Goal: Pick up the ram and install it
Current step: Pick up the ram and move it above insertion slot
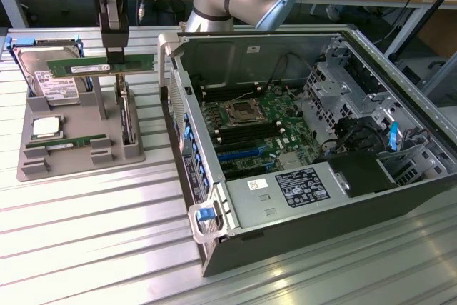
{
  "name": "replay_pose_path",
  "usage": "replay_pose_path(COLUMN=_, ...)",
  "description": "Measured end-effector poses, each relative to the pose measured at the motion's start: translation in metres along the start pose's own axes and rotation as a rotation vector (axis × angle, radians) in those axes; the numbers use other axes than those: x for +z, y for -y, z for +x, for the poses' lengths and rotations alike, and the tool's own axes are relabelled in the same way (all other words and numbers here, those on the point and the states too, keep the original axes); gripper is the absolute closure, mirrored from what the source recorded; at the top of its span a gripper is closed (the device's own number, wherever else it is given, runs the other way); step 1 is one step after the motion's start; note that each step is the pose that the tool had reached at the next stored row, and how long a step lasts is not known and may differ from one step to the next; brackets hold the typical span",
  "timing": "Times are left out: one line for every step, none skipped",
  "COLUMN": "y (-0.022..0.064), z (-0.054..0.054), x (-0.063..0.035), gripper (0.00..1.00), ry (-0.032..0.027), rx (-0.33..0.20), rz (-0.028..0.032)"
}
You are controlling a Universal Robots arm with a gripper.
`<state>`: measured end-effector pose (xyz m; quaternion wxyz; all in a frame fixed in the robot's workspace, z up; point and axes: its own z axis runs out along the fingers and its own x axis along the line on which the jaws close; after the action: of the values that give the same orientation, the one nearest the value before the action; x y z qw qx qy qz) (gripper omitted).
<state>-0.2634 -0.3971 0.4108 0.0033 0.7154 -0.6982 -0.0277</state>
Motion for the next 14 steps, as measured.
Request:
replay_pose_path(y=0.0008, z=0.0, x=0.0, gripper=0.88, ry=0.0, rx=0.0, rz=0.0)
replay_pose_path(y=0.0019, z=0.0, x=-0.0001, gripper=0.88, ry=-0.0001, rx=0.0, rz=0.0)
replay_pose_path(y=0.0028, z=0.0, x=-0.0001, gripper=0.88, ry=0.0001, rx=0.0, rz=-0.0001)
replay_pose_path(y=0.0039, z=0.0, x=-0.0001, gripper=0.88, ry=0.0, rx=0.0, rz=0.0)
replay_pose_path(y=0.005, z=0.0, x=-0.0002, gripper=0.88, ry=0.0, rx=0.0, rz=0.0001)
replay_pose_path(y=0.0057, z=0.0, x=-0.0002, gripper=0.88, ry=0.0001, rx=0.0, rz=0.0)
replay_pose_path(y=0.0061, z=0.0, x=-0.0003, gripper=0.88, ry=0.0, rx=0.0, rz=0.0)
replay_pose_path(y=0.0072, z=0.0, x=-0.0003, gripper=0.88, ry=0.0, rx=0.0, rz=0.0)
replay_pose_path(y=0.0084, z=0.0, x=-0.0004, gripper=0.88, ry=0.0, rx=0.0, rz=0.0)
replay_pose_path(y=0.0089, z=0.0, x=-0.0004, gripper=0.88, ry=0.0, rx=0.0, rz=0.0001)
replay_pose_path(y=0.0094, z=0.0, x=-0.0004, gripper=0.88, ry=0.0, rx=0.0, rz=0.0001)
replay_pose_path(y=0.0103, z=0.0, x=-0.0004, gripper=0.88, ry=0.0, rx=0.0, rz=0.0001)
replay_pose_path(y=0.0111, z=0.0, x=-0.0005, gripper=0.88, ry=0.0, rx=0.0, rz=-0.0001)
replay_pose_path(y=0.0121, z=0.0, x=-0.0005, gripper=0.88, ry=0.0, rx=0.0, rz=0.0)
